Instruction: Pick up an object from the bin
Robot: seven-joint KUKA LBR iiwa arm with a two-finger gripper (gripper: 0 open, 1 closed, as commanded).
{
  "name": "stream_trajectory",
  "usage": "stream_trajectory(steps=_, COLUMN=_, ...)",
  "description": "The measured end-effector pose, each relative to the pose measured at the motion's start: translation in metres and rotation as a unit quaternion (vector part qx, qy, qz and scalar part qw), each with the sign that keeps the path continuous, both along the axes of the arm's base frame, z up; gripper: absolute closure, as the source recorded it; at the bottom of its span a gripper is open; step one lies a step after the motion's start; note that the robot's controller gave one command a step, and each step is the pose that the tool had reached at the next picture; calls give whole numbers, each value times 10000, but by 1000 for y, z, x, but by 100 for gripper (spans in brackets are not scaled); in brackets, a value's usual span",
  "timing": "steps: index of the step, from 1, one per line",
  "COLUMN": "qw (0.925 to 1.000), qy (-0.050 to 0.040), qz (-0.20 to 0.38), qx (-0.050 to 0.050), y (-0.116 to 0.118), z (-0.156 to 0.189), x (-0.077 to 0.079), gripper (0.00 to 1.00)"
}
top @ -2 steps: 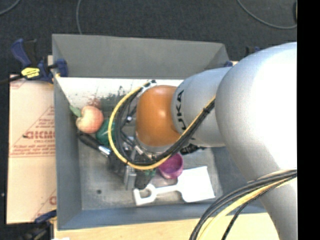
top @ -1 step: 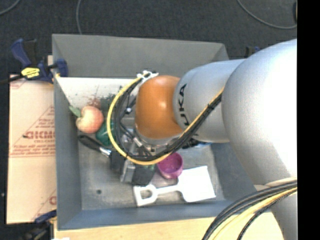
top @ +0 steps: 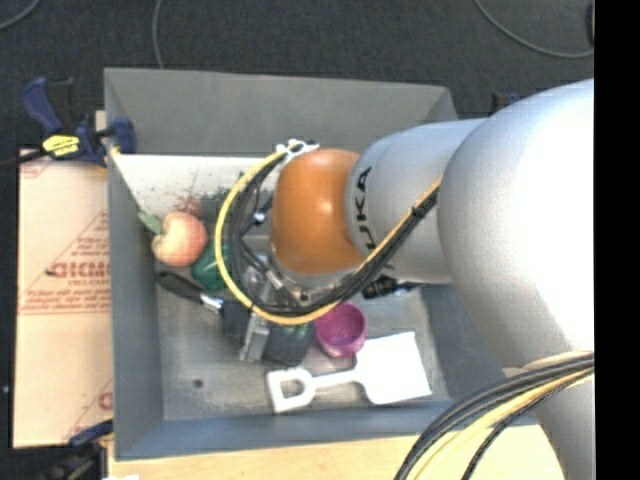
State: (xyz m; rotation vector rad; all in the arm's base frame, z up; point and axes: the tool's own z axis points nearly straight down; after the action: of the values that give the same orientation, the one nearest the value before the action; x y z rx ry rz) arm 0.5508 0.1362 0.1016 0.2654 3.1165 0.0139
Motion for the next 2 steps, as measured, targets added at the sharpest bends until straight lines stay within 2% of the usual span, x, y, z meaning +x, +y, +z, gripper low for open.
stream_trajectory(steps=1, qw=9990, qy=-31, qz=-447, qx=5, y=-23, z=-31, x=-14, gripper=0)
stream_trajectory(steps=2, qw=9937, qy=-5, qz=-1123, qx=24, y=-8, z=-32, x=-2, gripper=100)
